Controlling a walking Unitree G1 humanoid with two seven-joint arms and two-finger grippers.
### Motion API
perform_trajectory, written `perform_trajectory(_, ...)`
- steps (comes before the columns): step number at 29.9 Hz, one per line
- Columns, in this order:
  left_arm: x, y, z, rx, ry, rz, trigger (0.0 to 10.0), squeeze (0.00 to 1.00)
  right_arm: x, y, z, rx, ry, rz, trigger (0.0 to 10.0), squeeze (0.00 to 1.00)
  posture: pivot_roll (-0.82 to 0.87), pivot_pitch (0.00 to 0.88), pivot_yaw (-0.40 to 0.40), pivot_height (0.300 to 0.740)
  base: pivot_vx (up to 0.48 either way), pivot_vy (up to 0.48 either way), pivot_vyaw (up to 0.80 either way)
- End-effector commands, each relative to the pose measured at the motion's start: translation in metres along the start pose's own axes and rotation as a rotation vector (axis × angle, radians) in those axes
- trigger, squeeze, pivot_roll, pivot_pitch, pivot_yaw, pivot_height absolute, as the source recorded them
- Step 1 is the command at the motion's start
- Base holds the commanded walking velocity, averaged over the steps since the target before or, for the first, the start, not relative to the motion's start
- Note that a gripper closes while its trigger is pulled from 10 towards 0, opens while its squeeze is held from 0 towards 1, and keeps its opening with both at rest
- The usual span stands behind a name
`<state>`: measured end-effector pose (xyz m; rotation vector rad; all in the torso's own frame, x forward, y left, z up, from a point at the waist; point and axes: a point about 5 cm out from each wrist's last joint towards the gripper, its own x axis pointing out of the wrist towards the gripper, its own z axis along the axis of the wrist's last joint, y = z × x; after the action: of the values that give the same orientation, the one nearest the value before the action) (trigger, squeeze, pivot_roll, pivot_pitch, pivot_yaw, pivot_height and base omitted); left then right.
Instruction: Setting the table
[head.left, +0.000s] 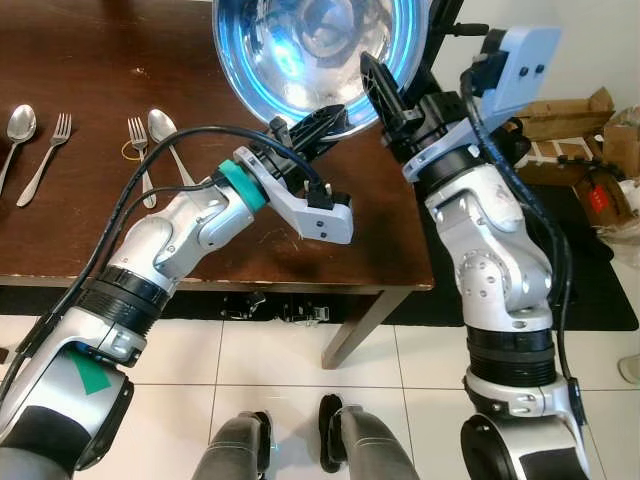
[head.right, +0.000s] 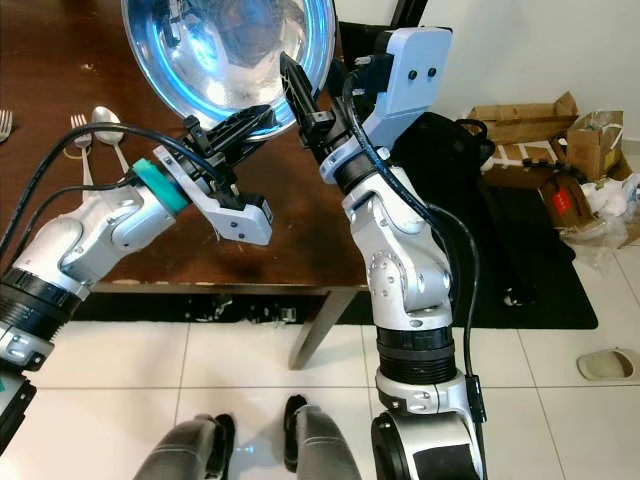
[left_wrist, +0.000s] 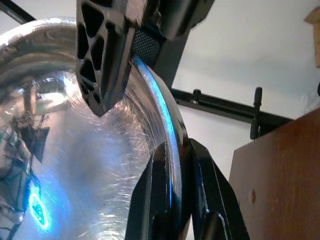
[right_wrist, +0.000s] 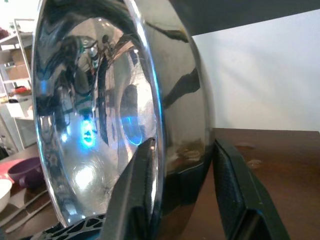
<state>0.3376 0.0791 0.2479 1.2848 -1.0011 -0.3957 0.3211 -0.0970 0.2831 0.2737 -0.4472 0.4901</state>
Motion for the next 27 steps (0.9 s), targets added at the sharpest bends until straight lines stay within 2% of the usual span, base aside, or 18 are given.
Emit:
perform_trajectory(1,0.003,0.013,0.006,-0.012,-0.044,0.085,10.0,0.00,-0.006,-0.015,-0.006,-0.008,0.039,-0.066,0.0,0.00,0.04,0.091,-0.049,0.740,0.000,0.000,0.00)
perform_trajectory(13,0.002,0.009,0.007,-0.016,-0.046,0.079,10.0,0.00,-0.006,-0.016,-0.005,0.004,0.026,-0.067,0.0,0.00,0.04,0.080,-0.051,0.740,0.000,0.000,0.00)
perform_trajectory(20,0.001,0.001,0.014,-0.021,-0.066,0.062,10.0,0.00,-0.005,-0.018,-0.008,-0.002,0.044,-0.096,0.0,0.00,0.04,0.077,-0.055,0.740,0.000,0.000,0.00)
perform_trajectory(21,0.002,-0.007,0.023,-0.013,-0.120,0.043,10.0,0.00,-0.005,-0.024,-0.018,-0.010,0.106,-0.147,0.0,0.00,0.05,0.075,-0.067,0.740,0.000,0.000,0.00)
perform_trajectory(24,0.002,-0.012,0.028,-0.008,-0.156,0.030,10.0,0.00,-0.006,-0.026,-0.023,-0.005,0.136,-0.167,0.0,0.00,0.05,0.074,-0.068,0.740,0.000,0.000,0.00)
perform_trajectory(27,0.006,-0.017,0.035,0.026,-0.226,0.016,10.0,0.00,-0.007,-0.031,-0.036,0.008,0.216,-0.225,0.0,0.00,0.05,0.070,-0.063,0.740,0.000,0.000,0.00)
